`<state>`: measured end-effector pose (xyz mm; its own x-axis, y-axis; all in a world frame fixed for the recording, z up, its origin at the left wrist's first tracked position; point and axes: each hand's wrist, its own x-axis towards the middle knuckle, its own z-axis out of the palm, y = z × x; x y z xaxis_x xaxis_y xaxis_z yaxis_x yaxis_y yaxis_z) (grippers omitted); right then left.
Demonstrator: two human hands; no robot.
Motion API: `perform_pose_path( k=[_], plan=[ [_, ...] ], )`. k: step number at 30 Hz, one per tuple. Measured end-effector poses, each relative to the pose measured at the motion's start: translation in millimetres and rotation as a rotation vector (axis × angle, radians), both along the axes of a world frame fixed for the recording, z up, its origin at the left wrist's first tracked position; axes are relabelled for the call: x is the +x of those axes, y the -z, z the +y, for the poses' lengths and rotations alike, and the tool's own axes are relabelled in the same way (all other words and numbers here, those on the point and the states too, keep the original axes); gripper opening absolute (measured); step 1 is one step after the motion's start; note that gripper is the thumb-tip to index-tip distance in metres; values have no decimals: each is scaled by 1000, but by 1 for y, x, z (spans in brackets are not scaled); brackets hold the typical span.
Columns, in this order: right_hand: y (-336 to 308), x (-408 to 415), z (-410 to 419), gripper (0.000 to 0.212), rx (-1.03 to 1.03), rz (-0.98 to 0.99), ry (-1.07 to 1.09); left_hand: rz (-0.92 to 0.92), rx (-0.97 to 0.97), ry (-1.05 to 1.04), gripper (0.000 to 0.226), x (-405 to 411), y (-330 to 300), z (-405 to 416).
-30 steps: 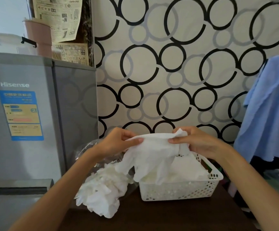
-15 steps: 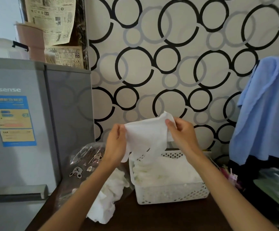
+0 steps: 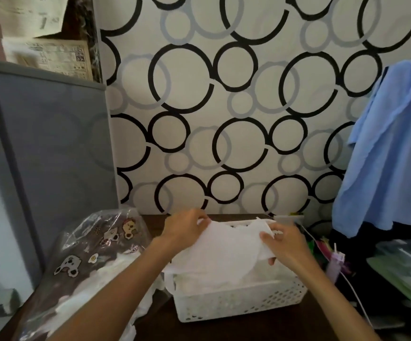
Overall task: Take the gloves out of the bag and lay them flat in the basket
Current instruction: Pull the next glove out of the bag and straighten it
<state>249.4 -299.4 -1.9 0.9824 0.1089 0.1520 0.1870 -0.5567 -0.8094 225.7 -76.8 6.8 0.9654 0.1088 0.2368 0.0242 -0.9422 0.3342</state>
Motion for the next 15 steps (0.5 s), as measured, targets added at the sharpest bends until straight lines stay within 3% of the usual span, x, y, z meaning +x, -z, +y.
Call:
perform_pose_path(
  k=[5,8,13,15],
  plan=[
    [6,17,-17,15,-202,-69,55,-129,69,-13,22,27,8,-11],
    [6,21,-19,23,-383,-139,113,-184,95,-31,29,31,7,-13],
    [6,21,-17,32,-430,-162,97,-357,100,14,36,20,8,-12],
    [0,17,-21,32,-447,-194,116,-320,49,133,37,7,4,-11]
  ],
)
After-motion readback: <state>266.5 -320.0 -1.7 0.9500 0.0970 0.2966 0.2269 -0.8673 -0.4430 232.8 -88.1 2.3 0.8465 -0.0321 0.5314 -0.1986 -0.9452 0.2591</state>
